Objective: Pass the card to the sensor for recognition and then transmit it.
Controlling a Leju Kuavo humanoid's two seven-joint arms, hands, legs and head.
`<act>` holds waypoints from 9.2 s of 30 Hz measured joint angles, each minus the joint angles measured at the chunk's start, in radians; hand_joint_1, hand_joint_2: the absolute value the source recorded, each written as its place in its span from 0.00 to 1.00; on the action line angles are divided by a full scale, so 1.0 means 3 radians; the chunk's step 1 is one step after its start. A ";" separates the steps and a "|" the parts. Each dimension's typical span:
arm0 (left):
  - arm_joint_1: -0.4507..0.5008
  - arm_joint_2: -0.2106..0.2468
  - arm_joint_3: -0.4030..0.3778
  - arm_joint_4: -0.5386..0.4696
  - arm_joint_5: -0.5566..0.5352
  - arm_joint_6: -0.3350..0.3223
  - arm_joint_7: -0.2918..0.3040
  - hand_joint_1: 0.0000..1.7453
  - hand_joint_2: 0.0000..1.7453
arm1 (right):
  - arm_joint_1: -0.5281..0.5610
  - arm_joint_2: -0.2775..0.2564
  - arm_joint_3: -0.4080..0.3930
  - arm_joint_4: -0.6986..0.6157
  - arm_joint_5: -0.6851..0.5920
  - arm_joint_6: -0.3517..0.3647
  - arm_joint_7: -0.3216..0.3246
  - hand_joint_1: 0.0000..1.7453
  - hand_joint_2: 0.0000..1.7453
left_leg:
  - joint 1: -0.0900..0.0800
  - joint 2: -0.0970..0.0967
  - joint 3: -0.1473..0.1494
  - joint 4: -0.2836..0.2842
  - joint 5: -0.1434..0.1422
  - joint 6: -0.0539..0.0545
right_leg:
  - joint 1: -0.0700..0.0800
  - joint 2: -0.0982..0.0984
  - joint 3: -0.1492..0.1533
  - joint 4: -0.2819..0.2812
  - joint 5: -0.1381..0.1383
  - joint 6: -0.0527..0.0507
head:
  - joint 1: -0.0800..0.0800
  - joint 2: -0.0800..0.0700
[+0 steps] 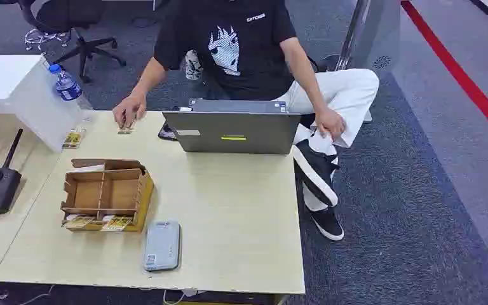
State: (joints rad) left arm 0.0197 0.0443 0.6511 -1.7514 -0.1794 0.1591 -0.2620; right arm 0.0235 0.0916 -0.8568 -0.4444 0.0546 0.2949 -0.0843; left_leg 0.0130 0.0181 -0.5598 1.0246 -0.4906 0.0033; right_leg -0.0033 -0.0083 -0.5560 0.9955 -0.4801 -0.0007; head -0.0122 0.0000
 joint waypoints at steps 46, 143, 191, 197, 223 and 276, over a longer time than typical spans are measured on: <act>-0.0836 0.1741 -0.3372 0.0417 -0.3055 0.1296 0.0529 1.00 1.00 | -0.0233 -0.0061 -0.0362 0.0498 0.0680 0.0145 0.0051 0.00 1.00 | 0.0000 0.0000 -0.0006 0.0001 0.0003 0.0003 | 0.0000 0.0001 -0.0004 0.0001 0.0001 0.0000 | 0.0000 0.0000; -0.0780 0.1798 -0.3353 0.0408 -0.2832 0.1150 0.0566 1.00 1.00 | -0.0213 -0.0029 -0.0439 0.0465 0.0671 -0.0061 0.0001 0.00 1.00 | 0.0000 -0.0001 -0.0009 0.0001 0.0006 0.0002 | 0.0000 0.0000 -0.0006 0.0002 0.0002 -0.0001 | 0.0000 0.0000; 0.0756 0.2217 -0.3050 0.0384 -0.3167 0.1530 0.0755 0.00 1.00 | -0.0153 -0.0020 -0.0497 0.0407 0.0581 -0.0018 0.0031 0.00 1.00 | 0.0002 -0.0002 -0.0015 -0.0001 0.0007 0.0001 | 0.0001 -0.0003 -0.0009 0.0002 0.0001 -0.0001 | -0.0001 0.0000; 0.0492 0.2206 -0.2915 0.0795 -0.3026 0.1335 0.0664 0.00 1.00 | -0.0173 -0.0020 -0.0497 0.0417 0.0631 -0.0022 0.0010 0.00 1.00 | 0.0002 -0.0002 -0.0015 -0.0001 0.0008 -0.0001 | 0.0001 -0.0002 -0.0010 0.0002 0.0001 -0.0001 | 0.0000 0.0000; -0.0046 0.1808 -0.3023 0.1356 -0.3024 0.1114 0.0497 0.28 1.00 | -0.0222 -0.0020 -0.0495 0.0456 0.0671 -0.0031 0.0011 0.00 1.00 | 0.0002 -0.0002 -0.0015 0.0000 0.0008 -0.0001 | 0.0001 -0.0002 -0.0011 0.0002 0.0002 -0.0001 | 0.0001 0.0000; -0.1515 0.1723 -0.3395 0.0381 -0.2739 0.0889 0.0432 1.00 1.00 | -0.0288 -0.0024 -0.0426 0.0470 0.0634 -0.0080 0.0011 0.00 1.00 | 0.0002 0.0000 -0.0028 0.0003 0.0027 -0.0003 | 0.0002 -0.0001 -0.0027 0.0003 0.0022 -0.0006 | 0.0001 0.0000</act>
State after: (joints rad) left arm -0.4347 0.5612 -0.3674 -1.6369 -1.0010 0.4257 -0.1324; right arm -0.0630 0.0843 -0.9846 -0.3033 0.2449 0.2708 -0.0809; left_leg 0.0136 0.0180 -0.5682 1.0254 -0.4825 0.0023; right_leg -0.0027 -0.0085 -0.5641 0.9964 -0.4733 -0.0024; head -0.0118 0.0000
